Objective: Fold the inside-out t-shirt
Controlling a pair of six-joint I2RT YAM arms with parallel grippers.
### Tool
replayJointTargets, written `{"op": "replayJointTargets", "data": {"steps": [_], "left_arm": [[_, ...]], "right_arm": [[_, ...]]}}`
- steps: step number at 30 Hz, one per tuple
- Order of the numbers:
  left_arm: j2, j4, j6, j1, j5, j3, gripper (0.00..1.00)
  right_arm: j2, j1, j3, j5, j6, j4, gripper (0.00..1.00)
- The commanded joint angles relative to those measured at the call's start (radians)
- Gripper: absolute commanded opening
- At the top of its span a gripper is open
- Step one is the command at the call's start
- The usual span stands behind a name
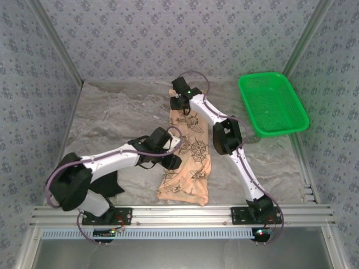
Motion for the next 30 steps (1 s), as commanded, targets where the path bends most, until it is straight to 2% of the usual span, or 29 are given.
{"op": "replayJointTargets", "data": {"steps": [1, 3, 4, 5, 6, 8, 11, 15, 16, 17, 18, 19, 21, 23, 25, 27, 30], "left_arm": [[-0.116, 0.123, 0.273, -0.011, 0.019, -0.057, 0.52], [-0.173, 0.184, 0.463, -0.008, 0.055, -0.115, 0.53], [-0.193, 0.177, 0.644, -0.003, 0.146, -0.144, 0.53], [-0.211, 0.145, 0.808, -0.004, 0.206, -0.165, 0.61], [-0.22, 0.15, 0.867, -0.005, 0.215, -0.174, 0.66], [-0.22, 0.135, 0.901, 0.001, 0.19, -0.166, 0.66], [-0.193, -0.119, 1.065, -0.006, 0.193, -0.1, 0.66], [-0.205, -0.339, 1.188, -0.008, 0.163, -0.017, 0.65], [-0.218, -0.369, 1.228, -0.002, 0.164, -0.006, 0.65], [-0.227, -0.389, 1.277, 0.005, 0.17, -0.004, 0.66], [-0.231, -0.392, 1.324, 0.015, 0.172, -0.011, 0.67], [-0.231, -0.391, 1.367, 0.027, 0.179, -0.027, 0.68], [-0.215, -0.38, 1.444, 0.045, 0.221, -0.065, 0.68], [-0.183, -0.346, 1.475, 0.041, 0.25, -0.09, 0.68], [-0.137, -0.336, 1.496, 0.037, 0.256, -0.086, 0.67], [-0.092, -0.355, 1.522, 0.037, 0.257, -0.077, 0.67], [-0.056, -0.34, 1.525, 0.023, 0.268, -0.089, 0.67]], "right_arm": [[-0.162, -0.021, -0.029, -0.015, -0.065, -0.057, 0.45], [-0.297, -0.036, -0.163, -0.045, -0.103, -0.02, 0.45], [-0.378, -0.044, -0.256, -0.081, -0.139, 0.008, 0.46], [-0.465, -0.055, -0.367, -0.125, -0.185, 0.048, 0.47], [-0.549, -0.062, -0.475, -0.147, -0.218, 0.09, 0.47], [-0.747, -0.072, -0.725, -0.164, -0.265, 0.211, 0.48], [-1.019, -0.064, -1.032, -0.164, -0.387, 0.317, 0.51], [-1.343, -0.021, -1.411, -0.339, -0.774, 0.392, 0.59], [-1.416, -0.022, -1.486, -0.439, -0.901, 0.362, 0.64], [-1.476, -0.034, -1.546, -0.561, -1.033, 0.296, 0.74], [-1.515, -0.041, -1.584, -0.646, -1.139, 0.234, 0.81], [-1.54, -0.037, -1.614, -0.676, -1.216, 0.17, 0.86], [-1.547, -0.005, -1.633, -0.676, -1.357, 0.025, 0.87], [-1.532, 0.042, -1.673, -0.626, -1.437, -0.055, 0.88], [-1.506, 0.096, -1.716, -0.551, -1.464, -0.078, 0.89], [-1.475, 0.141, -1.748, -0.532, -1.477, -0.081, 0.89], [-1.453, 0.209, -1.81, -0.49, -1.456, 0.002, 0.91]]}}
